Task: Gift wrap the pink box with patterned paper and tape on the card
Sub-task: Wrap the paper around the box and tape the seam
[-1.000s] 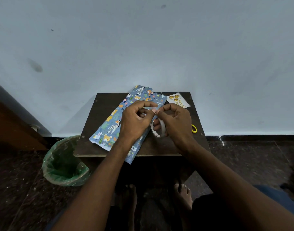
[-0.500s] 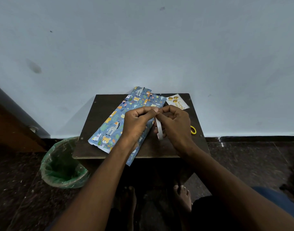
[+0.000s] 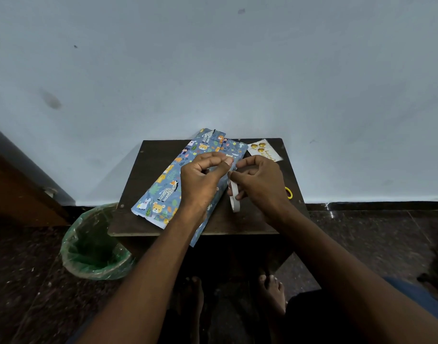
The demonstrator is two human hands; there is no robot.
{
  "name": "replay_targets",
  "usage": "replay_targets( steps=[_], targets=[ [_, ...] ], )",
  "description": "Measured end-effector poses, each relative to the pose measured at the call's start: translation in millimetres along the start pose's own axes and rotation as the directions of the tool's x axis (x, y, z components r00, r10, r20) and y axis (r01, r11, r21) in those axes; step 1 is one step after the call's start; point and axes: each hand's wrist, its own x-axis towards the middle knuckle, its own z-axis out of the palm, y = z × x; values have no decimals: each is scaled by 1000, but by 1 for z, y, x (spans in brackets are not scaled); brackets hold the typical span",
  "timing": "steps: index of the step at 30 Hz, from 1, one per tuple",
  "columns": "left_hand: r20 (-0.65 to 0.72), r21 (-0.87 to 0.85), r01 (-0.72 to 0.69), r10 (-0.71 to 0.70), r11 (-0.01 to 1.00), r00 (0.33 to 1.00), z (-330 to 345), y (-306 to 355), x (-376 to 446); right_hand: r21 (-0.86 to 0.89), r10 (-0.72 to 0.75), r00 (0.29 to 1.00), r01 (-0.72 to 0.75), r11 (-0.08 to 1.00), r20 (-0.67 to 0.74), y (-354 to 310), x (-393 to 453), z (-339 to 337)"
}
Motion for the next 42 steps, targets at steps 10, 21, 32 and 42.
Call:
replay_targets(
  steps=[10, 21, 32, 42],
  targets=[
    [50, -110, 160, -156, 981, 987, 5, 1, -1, -70, 60, 998, -62, 996, -26, -1, 0, -9],
    [198, -20, 203, -195, 979, 961, -1, 10, -3, -80, 14, 999, -18, 997, -51, -11, -8, -9],
    [148, -27, 189, -183, 982, 972, 1, 9, -4, -353, -3, 1000, -8, 936, -30, -8, 5, -23],
    [178, -40, 194, -184, 980, 967, 0, 11, -2, -926, 75, 997, -37, 375, -9, 6, 21, -60]
  ],
)
